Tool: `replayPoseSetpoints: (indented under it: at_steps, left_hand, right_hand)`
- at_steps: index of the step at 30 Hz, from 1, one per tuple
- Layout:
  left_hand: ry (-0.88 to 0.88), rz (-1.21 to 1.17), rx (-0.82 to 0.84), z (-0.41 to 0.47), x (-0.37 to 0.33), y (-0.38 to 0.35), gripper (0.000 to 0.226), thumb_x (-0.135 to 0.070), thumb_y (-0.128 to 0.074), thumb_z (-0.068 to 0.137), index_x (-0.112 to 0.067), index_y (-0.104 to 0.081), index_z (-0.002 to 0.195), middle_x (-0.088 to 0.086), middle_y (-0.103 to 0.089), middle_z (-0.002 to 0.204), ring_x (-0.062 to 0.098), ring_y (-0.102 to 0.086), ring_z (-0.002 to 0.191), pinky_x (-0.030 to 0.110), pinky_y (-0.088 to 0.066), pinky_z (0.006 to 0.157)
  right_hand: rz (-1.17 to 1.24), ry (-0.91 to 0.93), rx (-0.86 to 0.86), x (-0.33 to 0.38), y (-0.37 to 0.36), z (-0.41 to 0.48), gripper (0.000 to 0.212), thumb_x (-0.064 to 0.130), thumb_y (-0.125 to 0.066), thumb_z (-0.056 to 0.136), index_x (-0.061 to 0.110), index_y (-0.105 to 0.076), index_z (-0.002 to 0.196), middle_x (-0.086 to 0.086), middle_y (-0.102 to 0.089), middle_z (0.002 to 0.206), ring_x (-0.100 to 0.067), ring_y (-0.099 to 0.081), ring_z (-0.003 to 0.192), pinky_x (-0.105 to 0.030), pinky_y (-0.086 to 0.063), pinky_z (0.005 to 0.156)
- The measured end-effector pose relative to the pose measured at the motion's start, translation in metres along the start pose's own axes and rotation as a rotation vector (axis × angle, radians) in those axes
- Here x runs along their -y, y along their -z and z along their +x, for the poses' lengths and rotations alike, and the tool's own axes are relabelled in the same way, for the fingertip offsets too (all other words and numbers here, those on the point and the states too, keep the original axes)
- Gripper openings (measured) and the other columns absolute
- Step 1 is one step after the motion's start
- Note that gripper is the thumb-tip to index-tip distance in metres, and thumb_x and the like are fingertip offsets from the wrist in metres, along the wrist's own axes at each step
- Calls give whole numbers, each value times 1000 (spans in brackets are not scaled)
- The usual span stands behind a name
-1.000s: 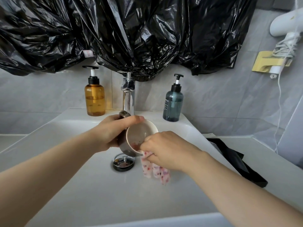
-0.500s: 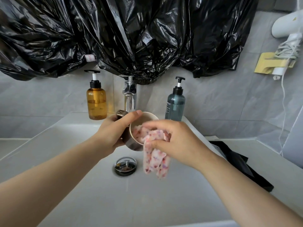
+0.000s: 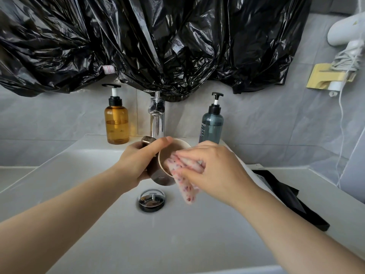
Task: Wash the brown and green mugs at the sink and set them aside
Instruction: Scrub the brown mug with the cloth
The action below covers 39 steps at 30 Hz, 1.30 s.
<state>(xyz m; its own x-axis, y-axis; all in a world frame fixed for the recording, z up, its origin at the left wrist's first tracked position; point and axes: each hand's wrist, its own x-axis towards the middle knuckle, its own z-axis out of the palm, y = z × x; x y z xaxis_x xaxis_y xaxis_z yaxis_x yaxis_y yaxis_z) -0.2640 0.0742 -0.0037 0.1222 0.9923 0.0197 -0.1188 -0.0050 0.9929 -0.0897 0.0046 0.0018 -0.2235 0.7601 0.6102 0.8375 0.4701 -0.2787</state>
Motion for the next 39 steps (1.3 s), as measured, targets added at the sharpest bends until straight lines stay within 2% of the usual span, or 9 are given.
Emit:
replayPoseSetpoints:
  at_steps: [2,5,10,13,16,22,27,30,39]
  left_hand:
    - [5,-16,-7,3,0,3,53,-41,-81,73,-8,-68,113,6,-72,89,22,-69,72,34,-57,63]
    - [10,-5,-9,4,2,3,55,-43,-81,72,-9,-68,113,8,-71,93,23,-69,73,33,-57,64]
    - [10,14,-11,3,3,1,54,-43,-80,73,-8,-68,113,5,-68,87,19,-66,66,30,-55,58]
    - [7,37,16,4,4,-2,48,-39,-80,76,-6,-66,108,0,-66,72,13,-63,55,26,-53,53]
    - [14,74,41,2,7,-5,42,-39,-80,76,-8,-64,100,-3,-60,62,8,-57,44,21,-48,46]
    - [18,60,45,2,4,-1,50,-42,-78,76,-8,-68,111,7,-70,87,24,-68,75,41,-61,76]
    - [-1,53,15,2,2,2,48,-43,-77,77,-10,-69,111,6,-71,88,25,-69,79,39,-59,73]
    - [5,73,33,1,3,-2,53,-45,-82,72,-9,-69,109,6,-72,86,25,-68,77,41,-60,74]
    - [-7,88,104,-2,3,-9,42,-38,-78,77,-6,-69,102,3,-67,71,21,-64,64,44,-60,78]
  right_hand:
    - [34,58,-41,-4,4,0,29,36,-72,82,34,-71,111,20,-67,109,0,-52,102,-28,-50,83]
    - [56,131,-157,-6,8,-1,9,36,-70,81,30,-71,87,16,-61,88,0,-51,83,-22,-43,67]
    - [-103,209,175,-1,-1,-6,20,37,-56,87,28,-72,96,15,-68,105,-8,-54,112,-31,-49,89]
    - [-279,229,291,0,-8,-9,27,31,-51,90,24,-59,115,10,-55,134,-11,-36,138,-34,-44,102]
    - [-372,207,409,0,-10,-10,40,32,-56,88,22,-48,126,6,-43,143,-14,-27,140,-37,-42,102]
    - [-281,238,270,7,-1,-6,30,35,-62,83,20,-55,108,7,-56,114,-17,-51,110,-35,-47,85]
    - [-338,191,225,13,0,-5,26,44,-64,82,22,-61,94,9,-57,90,-18,-56,96,-38,-39,98]
    - [-504,177,355,18,-7,-6,32,47,-57,87,20,-61,103,4,-55,94,-20,-53,104,-37,-28,103]
    - [-373,126,387,11,-16,-3,70,44,-63,81,17,-39,141,-1,-51,137,-22,-46,126,-36,-38,99]
